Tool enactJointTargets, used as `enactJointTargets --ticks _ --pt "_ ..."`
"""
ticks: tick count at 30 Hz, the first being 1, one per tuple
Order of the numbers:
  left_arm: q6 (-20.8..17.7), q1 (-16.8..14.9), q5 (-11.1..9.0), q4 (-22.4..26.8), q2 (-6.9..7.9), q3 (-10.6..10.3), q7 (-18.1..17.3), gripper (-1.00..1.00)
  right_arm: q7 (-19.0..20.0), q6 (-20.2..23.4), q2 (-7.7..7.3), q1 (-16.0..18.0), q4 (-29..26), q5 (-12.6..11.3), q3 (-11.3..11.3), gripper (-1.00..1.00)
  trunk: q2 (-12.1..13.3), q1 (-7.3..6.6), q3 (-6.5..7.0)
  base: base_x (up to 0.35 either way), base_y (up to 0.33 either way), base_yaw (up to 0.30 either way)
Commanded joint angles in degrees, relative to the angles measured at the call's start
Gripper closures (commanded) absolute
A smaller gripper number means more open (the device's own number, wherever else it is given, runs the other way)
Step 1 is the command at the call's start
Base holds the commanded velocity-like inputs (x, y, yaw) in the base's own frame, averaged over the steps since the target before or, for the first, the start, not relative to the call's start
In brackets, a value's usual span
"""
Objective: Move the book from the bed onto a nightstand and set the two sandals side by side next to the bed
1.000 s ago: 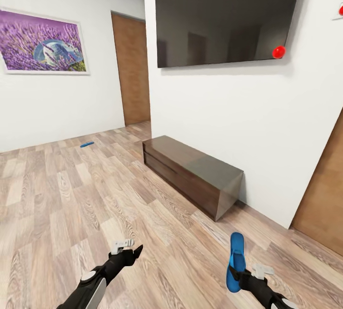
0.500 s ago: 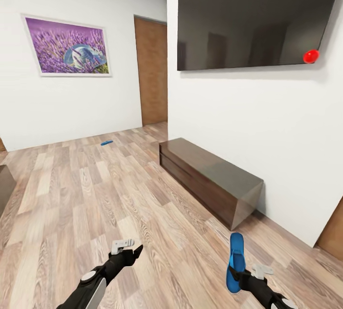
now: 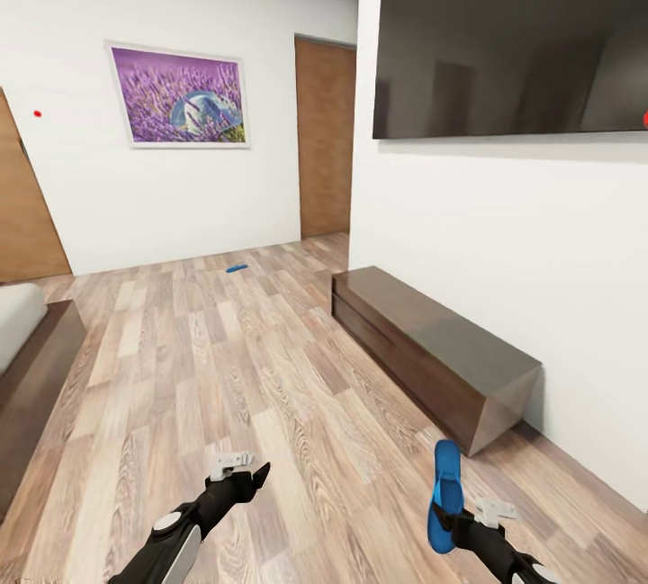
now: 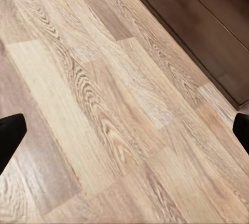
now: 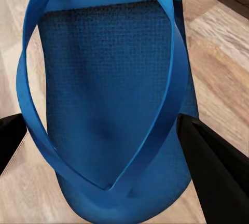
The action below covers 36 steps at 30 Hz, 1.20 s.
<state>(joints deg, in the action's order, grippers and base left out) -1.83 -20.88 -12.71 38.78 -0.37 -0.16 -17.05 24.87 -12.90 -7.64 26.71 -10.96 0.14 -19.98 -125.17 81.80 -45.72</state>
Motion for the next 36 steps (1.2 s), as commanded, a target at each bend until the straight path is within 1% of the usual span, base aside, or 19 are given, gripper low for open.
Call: enactJointTargets --ticks 1,5,17,23,36 --pt "-0.19 -0.04 -0.57 -0.02 -0.01 -0.01 -0.18 -1.0 0.37 -0.11 -0.02 0.04 0.06 0.03 -0.33 1.0 0.39 -0.24 0.13 0.0 0.0 0.252" --pt "-0.19 -0.04 -0.57 -0.02 -0.04 -0.01 -0.18 -1.0 0.37 -0.11 -0.01 0.01 0.06 0.03 -0.33 1.0 2.0 -1.12 0.85 0.0 0.0 0.252" --pt "-0.18 -0.04 -0.57 -0.02 -0.01 -0.01 -0.05 -1.0 0.36 -0.11 -0.01 0.02 0.06 0.03 -0.33 1.0 2.0 -1.12 0.85 0.002 0.0 0.252" --pt "-0.11 -0.04 -0.57 -0.03 -0.01 -0.01 -0.16 -1.0 0.36 -0.11 -0.01 0.02 0.06 0.03 -0.33 1.0 2.0 -1.12 0.85 0.121 0.0 0.256" --pt "-0.11 -0.04 -0.49 -0.92 -0.15 -0.01 0.17 -1.0 0.36 -0.11 -0.01 0.01 0.06 0.08 -0.33 1.0 2.0 -1.12 0.85 0.008 0.0 0.269"
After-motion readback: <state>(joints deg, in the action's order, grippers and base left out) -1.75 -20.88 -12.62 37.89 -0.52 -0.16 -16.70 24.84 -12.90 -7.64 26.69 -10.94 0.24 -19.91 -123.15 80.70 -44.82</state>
